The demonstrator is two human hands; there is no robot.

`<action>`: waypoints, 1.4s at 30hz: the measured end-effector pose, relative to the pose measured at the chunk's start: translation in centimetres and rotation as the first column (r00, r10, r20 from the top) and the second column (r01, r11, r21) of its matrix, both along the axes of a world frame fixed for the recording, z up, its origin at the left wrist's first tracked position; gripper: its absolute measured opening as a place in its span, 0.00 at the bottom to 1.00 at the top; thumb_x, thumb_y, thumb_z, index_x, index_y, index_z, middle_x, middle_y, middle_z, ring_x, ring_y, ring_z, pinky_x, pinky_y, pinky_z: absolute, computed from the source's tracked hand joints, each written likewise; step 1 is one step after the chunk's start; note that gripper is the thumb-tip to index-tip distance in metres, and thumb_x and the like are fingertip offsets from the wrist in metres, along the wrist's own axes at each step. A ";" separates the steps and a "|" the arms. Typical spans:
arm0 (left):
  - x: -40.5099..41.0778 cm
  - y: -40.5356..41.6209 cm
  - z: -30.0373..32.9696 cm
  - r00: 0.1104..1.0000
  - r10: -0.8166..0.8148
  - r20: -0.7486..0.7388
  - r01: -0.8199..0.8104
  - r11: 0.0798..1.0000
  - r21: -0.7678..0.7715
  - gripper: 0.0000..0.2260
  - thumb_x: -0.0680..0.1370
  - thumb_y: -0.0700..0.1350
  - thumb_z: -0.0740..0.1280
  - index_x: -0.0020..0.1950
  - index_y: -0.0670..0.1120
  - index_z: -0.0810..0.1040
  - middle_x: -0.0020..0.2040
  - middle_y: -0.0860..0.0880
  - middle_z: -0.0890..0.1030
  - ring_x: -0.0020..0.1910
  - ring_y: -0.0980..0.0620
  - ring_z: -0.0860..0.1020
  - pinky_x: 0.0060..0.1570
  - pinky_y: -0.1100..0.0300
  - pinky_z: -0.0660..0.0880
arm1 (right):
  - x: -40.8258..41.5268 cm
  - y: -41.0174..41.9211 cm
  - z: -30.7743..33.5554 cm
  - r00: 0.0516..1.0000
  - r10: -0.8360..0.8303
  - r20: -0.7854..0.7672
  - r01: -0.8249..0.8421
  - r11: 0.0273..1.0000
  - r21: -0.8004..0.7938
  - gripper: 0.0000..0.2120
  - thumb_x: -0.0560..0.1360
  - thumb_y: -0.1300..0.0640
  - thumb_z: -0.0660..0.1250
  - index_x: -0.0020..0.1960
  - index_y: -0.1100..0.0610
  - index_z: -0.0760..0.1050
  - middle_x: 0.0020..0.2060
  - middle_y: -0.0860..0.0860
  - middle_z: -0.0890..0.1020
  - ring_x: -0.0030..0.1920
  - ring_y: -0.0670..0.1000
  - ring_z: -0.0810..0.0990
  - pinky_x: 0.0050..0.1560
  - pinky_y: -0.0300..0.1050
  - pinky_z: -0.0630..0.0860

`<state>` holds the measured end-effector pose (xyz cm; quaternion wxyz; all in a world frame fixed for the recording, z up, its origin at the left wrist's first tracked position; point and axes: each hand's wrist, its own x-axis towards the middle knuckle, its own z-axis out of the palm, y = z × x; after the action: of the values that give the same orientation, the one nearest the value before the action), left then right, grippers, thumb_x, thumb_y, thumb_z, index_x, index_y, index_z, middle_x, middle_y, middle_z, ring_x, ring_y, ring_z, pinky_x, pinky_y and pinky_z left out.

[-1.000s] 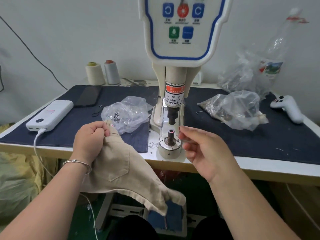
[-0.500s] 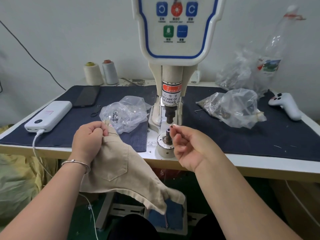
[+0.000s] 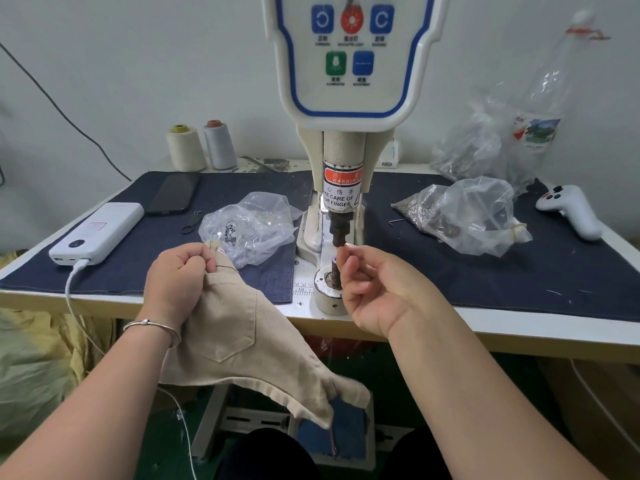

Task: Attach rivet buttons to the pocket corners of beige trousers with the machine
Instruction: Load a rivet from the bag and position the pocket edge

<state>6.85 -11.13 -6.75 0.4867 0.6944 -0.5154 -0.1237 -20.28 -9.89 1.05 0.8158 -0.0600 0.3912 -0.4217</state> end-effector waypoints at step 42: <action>0.2 -0.2 -0.3 1.000 -0.003 -0.007 0.003 1.000 -0.013 0.10 0.63 0.43 0.56 0.30 0.49 0.77 0.21 0.54 0.67 0.27 0.50 0.63 0.32 0.57 0.62 | -0.6 1.4 -0.2 0.957 -0.038 0.288 0.064 0.995 -0.081 0.15 0.76 0.62 0.58 0.59 0.66 0.74 0.28 0.55 0.77 0.18 0.46 0.69 0.17 0.33 0.62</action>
<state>7.09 -11.30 -7.08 0.4926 0.6902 -0.5154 -0.1236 -20.89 -8.50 0.87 0.8490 -0.0248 0.2514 -0.4640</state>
